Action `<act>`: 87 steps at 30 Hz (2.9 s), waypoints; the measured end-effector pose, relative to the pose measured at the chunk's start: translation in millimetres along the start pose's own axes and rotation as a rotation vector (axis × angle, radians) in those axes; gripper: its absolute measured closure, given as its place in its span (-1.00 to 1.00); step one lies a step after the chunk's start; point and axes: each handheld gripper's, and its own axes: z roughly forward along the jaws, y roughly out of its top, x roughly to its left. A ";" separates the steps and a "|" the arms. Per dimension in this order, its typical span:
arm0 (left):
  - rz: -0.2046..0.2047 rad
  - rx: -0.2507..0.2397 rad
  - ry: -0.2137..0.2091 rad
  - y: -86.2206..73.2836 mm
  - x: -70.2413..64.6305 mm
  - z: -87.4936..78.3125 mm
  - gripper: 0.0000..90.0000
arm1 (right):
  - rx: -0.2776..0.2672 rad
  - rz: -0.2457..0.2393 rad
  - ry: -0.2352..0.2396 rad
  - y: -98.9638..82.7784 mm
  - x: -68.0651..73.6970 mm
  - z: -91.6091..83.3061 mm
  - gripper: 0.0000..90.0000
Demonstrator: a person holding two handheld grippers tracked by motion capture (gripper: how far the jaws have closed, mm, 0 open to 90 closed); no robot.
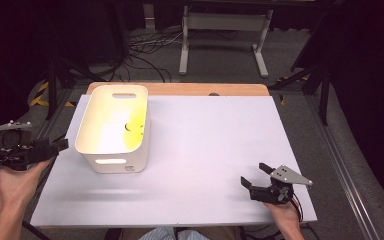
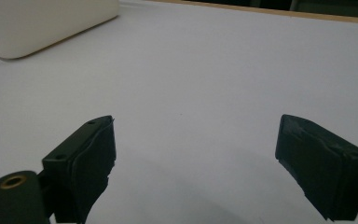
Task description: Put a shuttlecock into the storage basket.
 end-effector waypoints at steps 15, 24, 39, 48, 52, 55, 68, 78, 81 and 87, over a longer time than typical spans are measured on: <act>-0.002 -0.024 -0.028 -20.5 -0.7 4.7 -0.23 | 0.000 0.000 -0.001 0.0 -0.3 0.1 -0.72; -0.006 -0.034 -0.035 -30.0 -2.5 3.7 -0.25 | -0.003 -0.001 -0.005 0.3 0.2 -0.7 -0.72; -0.007 -0.047 -0.054 -42.0 -11.0 13.3 -0.31 | -0.005 -0.004 -0.007 0.2 0.0 -0.7 -0.72; 0.001 -0.054 -0.063 -48.5 -14.8 14.8 -0.32 | -0.007 -0.004 -0.006 0.4 0.4 -2.1 -0.72; 0.003 -0.053 -0.062 -51.8 -15.3 15.9 -0.32 | -0.006 -0.006 -0.006 0.6 0.6 -2.0 -0.72; -0.004 -0.062 -0.067 -53.9 -14.9 17.8 -0.33 | -0.006 -0.005 -0.005 0.7 0.6 -2.1 -0.72; 0.009 -0.052 -0.074 -59.0 -21.1 25.6 -0.34 | -0.007 -0.010 -0.001 0.8 0.8 -1.6 -0.72; 0.009 -0.069 -0.087 -68.9 -25.6 33.1 -0.34 | -0.008 0.000 -0.007 0.6 -0.4 -1.6 -0.72; -0.005 -0.080 -0.091 -72.3 -25.0 34.1 -0.35 | -0.006 0.001 -0.008 0.5 -0.6 -1.6 -0.72; -0.012 -0.111 -0.102 -77.6 -26.4 36.1 -0.40 | -0.007 0.002 -0.009 0.4 -0.7 -1.9 -0.72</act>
